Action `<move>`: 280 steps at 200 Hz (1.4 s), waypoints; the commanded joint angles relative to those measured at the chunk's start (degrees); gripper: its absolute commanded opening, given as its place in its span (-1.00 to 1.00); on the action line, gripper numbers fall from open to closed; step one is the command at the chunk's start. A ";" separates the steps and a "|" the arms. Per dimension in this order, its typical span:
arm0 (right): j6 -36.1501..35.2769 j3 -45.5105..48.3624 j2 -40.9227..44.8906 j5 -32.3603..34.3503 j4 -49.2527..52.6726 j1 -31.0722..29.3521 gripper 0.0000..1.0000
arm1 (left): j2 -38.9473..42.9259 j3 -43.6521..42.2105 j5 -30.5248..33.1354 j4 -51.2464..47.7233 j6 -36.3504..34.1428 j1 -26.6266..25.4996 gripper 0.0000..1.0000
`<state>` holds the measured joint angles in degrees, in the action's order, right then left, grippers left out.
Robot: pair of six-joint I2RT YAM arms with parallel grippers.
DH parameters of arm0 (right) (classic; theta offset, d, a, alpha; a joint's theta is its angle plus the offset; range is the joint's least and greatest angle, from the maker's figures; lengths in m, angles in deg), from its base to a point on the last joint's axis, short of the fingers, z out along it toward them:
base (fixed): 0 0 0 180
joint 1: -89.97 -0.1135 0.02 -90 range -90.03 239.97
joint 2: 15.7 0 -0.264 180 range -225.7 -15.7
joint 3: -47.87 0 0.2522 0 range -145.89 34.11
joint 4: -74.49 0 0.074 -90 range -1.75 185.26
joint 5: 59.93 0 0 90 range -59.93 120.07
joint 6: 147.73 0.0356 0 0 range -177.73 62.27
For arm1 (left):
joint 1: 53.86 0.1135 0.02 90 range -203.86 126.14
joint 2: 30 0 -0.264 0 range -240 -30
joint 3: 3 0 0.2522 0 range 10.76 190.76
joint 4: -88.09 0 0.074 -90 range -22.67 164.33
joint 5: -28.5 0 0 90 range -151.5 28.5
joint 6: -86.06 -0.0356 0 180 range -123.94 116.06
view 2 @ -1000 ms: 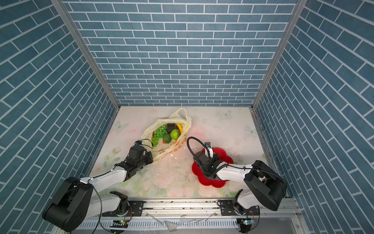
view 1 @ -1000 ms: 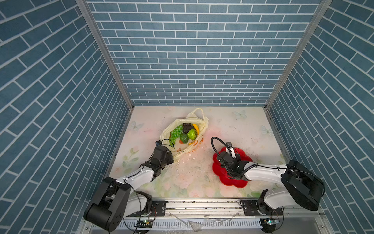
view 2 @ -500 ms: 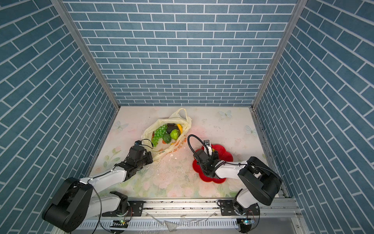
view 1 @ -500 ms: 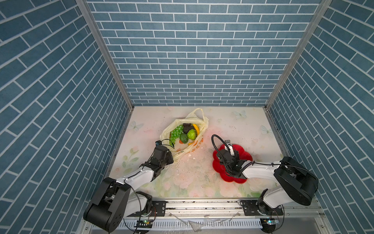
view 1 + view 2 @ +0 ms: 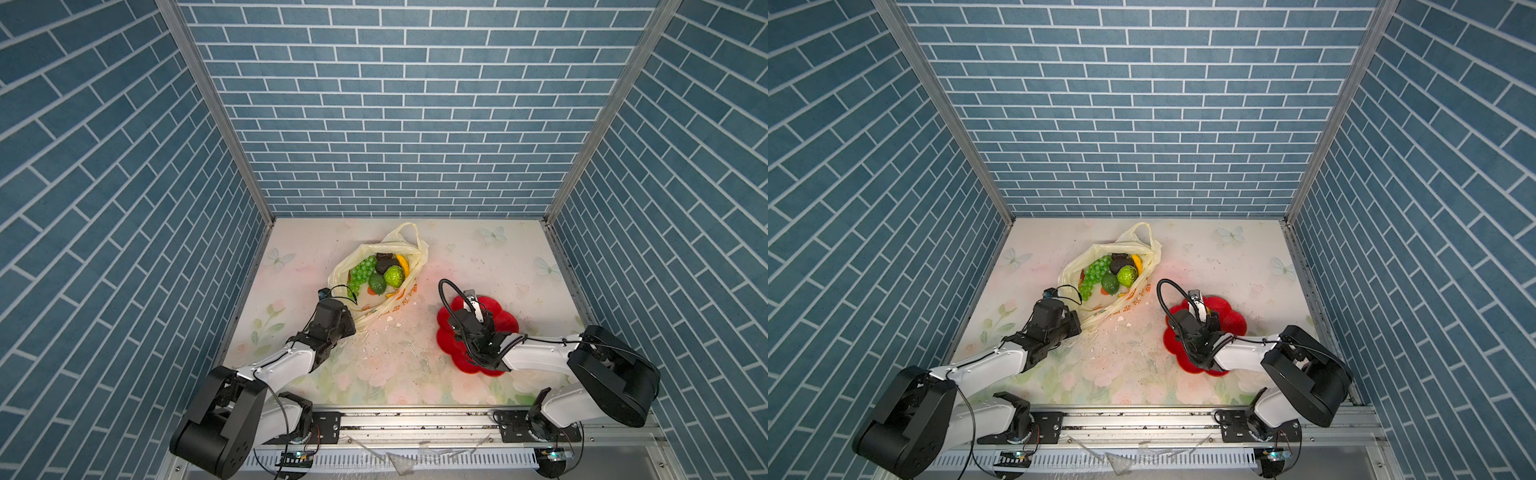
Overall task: Take the fake fruits out of the plastic bag
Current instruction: 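Move the right gripper back into the bag above the dark green fruit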
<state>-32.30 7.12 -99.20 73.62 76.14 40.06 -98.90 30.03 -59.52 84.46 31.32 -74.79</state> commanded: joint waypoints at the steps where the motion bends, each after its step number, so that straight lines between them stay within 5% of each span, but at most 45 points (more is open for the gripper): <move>1: -1.26 1.23 0.89 -0.72 -1.04 0.24 0.34 | 0.96 0.54 1.19 -1.43 -0.79 -0.28 -0.86; 109: -1.00 1.41 3.44 -0.77 0.65 0.08 0.67 | 1.31 0.55 1.19 -1.53 -0.81 -0.32 -0.85; 136: -0.38 -2.62 7.10 0.84 9.78 -0.72 0.97 | 1.08 0.59 1.36 -1.54 -0.86 -0.29 -0.85; 189: -0.55 -14.64 15.66 -0.86 27.73 -0.85 0.92 | 1.65 0.35 0.99 -1.30 -0.82 -0.34 -0.85; 280: -3.02 -51.30 -9.00 -18.48 41.77 -1.30 0.84 | 2.78 0.06 0.20 -1.20 -0.38 -0.27 -0.85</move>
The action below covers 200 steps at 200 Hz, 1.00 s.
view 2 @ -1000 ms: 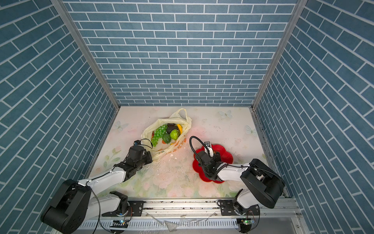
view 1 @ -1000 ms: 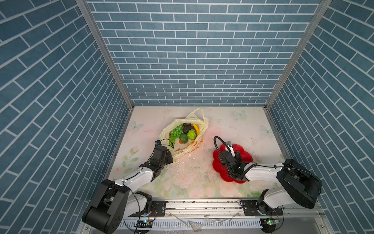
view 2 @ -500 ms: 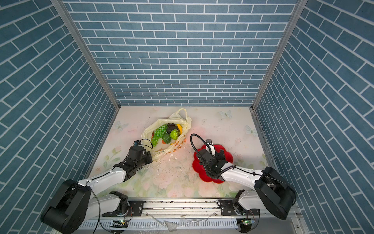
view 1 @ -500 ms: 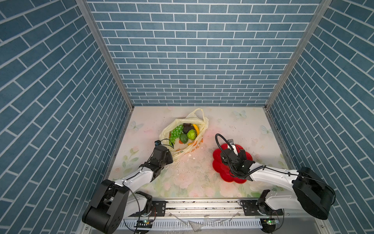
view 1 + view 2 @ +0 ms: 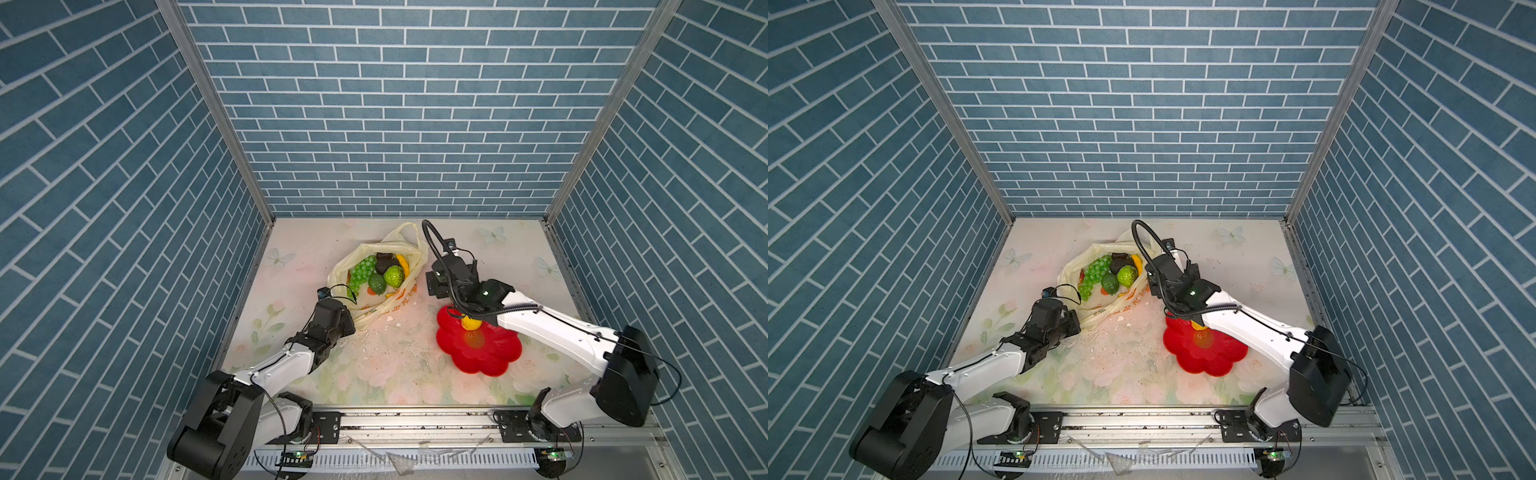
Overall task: Take the fake fruits out of the plastic bag
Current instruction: 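Move the right gripper back into the bag above the dark green fruit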
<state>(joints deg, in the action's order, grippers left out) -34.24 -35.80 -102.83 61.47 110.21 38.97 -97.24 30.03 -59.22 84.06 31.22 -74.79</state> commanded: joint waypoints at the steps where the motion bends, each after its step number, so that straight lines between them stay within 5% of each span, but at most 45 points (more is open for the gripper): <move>1: -1.12 -8.65 -5.61 -6.51 7.77 -0.18 0.84 | 1.14 0.02 -0.14 -0.75 -0.27 -0.26 -0.85; 120: -0.77 -42.02 -36.72 -25.56 15.24 -2.73 0.47 | 2.86 0.08 -1.02 -1.87 -0.22 -0.26 -0.83; 200: -0.80 -57.35 -50.56 -24.67 21.23 -2.74 0.19 | 2.27 0.27 -1.31 -1.68 -0.11 -0.33 -0.83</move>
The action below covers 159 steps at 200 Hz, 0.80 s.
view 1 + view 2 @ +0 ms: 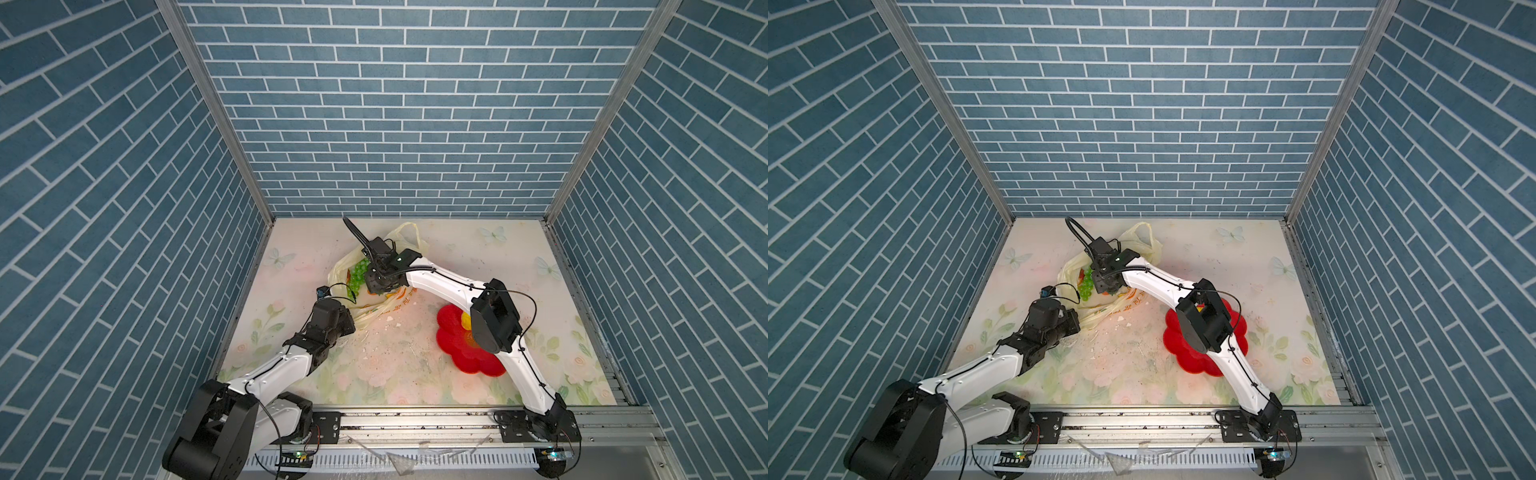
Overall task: Take the fake fruits out of the plastic bag
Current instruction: 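Move the right gripper back into the bag above the dark green fruit, then close the right gripper on the dark green avocado-like fruit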
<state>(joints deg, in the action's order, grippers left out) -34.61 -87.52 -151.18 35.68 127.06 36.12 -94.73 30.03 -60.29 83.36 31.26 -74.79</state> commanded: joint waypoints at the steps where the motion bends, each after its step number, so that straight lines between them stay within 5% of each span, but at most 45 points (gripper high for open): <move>1: -0.43 -5.86 -2.27 1.18 4.50 0.12 0.19 | -0.28 0.26 -0.24 -1.01 -0.19 -0.29 -0.83; 159: -2.21 -14.87 -11.69 1.66 8.25 0.25 0.19 | -0.89 0.43 -0.77 -0.62 -0.14 -0.32 -0.82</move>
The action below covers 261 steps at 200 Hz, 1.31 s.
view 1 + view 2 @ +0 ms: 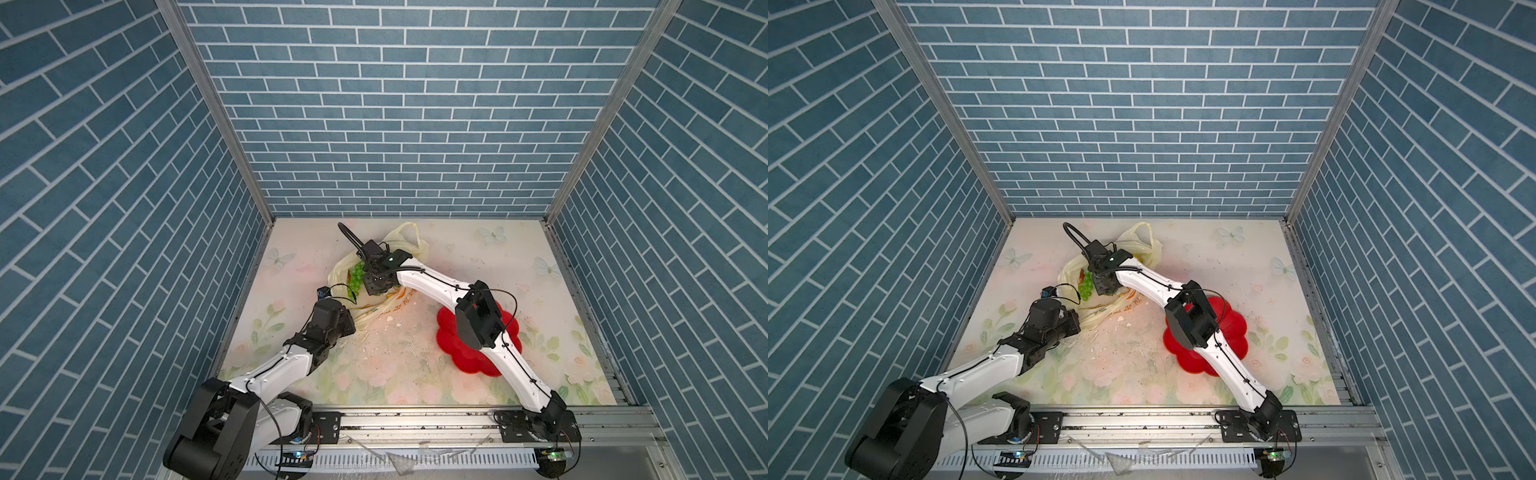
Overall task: Take the fake fruits out of the plastic bag
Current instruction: 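Close the right gripper on the dark green avocado-like fruit, then lift the dark green fruit out and carry it to the red plate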
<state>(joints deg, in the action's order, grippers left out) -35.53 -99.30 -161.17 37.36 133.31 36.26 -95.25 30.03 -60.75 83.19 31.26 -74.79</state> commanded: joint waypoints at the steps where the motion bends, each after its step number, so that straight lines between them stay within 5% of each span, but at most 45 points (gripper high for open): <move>1: -1.28 -3.09 -1.73 -0.05 1.98 0.11 0.20 | -0.34 0.42 -0.31 -0.44 -0.18 -0.33 -0.82; 117: -0.90 0.12 3.94 -2.25 0.21 -0.07 0.03 | -0.79 0.44 -0.40 -0.16 -0.14 -0.32 -0.82; 166: -1.42 23.43 23.29 -2.66 -12.21 -0.07 0.02 | -0.84 0.56 -0.31 -0.25 -0.14 -0.33 -0.81; 261: -2.75 56.73 54.41 3.91 -16.25 -0.08 0.00 | -0.86 0.59 0.04 -0.25 -0.24 -0.31 -0.81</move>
<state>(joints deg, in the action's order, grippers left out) -36.10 -49.70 -113.15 37.69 116.83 36.28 -95.99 30.03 -61.14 83.19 31.24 -74.79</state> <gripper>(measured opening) 0.504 0.095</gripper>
